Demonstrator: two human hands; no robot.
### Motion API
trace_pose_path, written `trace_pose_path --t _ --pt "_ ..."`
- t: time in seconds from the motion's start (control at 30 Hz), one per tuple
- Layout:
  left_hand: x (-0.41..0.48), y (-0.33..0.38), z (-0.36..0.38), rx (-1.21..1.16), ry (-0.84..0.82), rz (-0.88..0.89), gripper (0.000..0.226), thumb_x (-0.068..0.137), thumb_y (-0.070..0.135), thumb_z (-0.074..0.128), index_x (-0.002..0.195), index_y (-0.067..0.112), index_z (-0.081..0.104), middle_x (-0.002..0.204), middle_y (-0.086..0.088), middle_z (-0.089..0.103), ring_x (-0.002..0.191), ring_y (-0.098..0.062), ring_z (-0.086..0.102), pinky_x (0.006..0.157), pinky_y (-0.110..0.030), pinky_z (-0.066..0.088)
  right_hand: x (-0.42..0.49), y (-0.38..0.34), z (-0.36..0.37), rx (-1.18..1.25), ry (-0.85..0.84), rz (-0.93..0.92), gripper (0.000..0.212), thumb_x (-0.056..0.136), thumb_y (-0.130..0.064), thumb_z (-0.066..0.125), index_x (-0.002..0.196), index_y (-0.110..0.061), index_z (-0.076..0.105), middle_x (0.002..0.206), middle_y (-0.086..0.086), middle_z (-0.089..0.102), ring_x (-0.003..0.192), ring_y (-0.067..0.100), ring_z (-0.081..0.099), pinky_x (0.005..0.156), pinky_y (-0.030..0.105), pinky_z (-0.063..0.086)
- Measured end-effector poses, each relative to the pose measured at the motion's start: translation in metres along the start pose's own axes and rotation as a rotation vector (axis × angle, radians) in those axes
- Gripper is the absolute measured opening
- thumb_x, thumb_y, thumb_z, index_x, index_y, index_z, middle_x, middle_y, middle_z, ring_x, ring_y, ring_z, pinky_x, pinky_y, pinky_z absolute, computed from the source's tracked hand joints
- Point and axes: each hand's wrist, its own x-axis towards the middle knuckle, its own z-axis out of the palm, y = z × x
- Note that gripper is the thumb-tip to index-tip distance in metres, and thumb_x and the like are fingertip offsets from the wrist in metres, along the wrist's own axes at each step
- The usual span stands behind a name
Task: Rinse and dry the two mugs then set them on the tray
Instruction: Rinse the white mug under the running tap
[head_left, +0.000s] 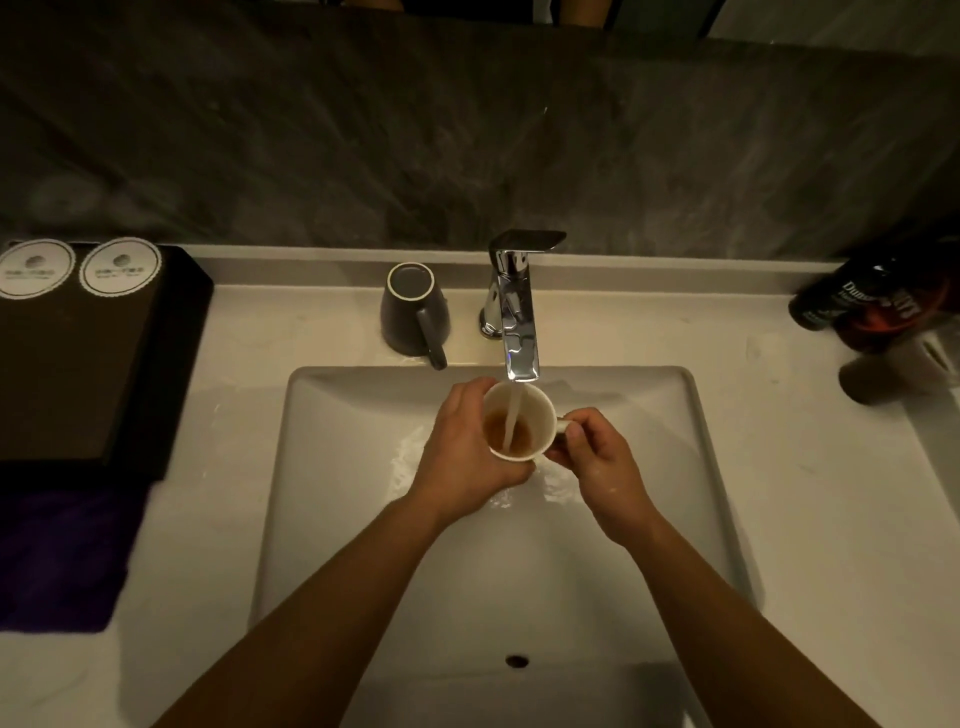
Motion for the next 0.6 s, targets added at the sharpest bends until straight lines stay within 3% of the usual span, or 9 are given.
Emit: trace_pose_path --t 0.13,0.3,0.43,0.6 --pt "-0.003 -0.002 -0.004 -0.014 -0.005 -0.006 0.095 0.053 0.049 0.095 0.134 0.038 0.048 0.133 0.014 0.050 0.115 -0.005 0.055 0.089 -0.017 0.047 0.006 0.000 -0.004 0.000 -0.059 0.026 0.021 0.109 -0.010 0.045 0.099 0.006 0.055 0.095 0.020 0.069 0.092 0.027 0.073 0.086 0.032 0.061" --pt "0.001 0.005 0.000 -0.025 0.020 -0.055 0.096 0.054 0.048 0.096 0.134 0.040 0.045 0.135 0.013 0.050 0.117 -0.005 0.052 0.092 -0.022 0.047 0.015 -0.002 -0.010 -0.006 -0.056 0.039 0.019 0.109 -0.008 0.044 0.099 0.005 0.053 0.092 0.018 0.070 0.094 0.036 0.073 0.091 0.040 0.060" --pt "-0.007 -0.002 -0.003 -0.020 -0.002 -0.066 0.093 0.053 0.053 0.095 0.132 0.037 0.049 0.131 0.012 0.053 0.113 -0.006 0.056 0.090 -0.025 0.052 0.015 0.001 -0.011 -0.056 -0.147 0.061 0.023 0.109 -0.013 0.046 0.102 0.008 0.054 0.100 0.029 0.070 0.095 0.037 0.075 0.087 0.034 0.062" --pt "-0.001 -0.001 -0.006 -0.072 0.031 -0.144 0.097 0.050 0.048 0.096 0.134 0.033 0.049 0.130 0.009 0.055 0.111 -0.008 0.057 0.084 -0.019 0.049 0.019 -0.005 -0.001 -0.020 -0.084 0.082 0.021 0.109 -0.013 0.047 0.107 0.006 0.055 0.100 0.028 0.070 0.087 0.031 0.073 0.082 0.032 0.063"
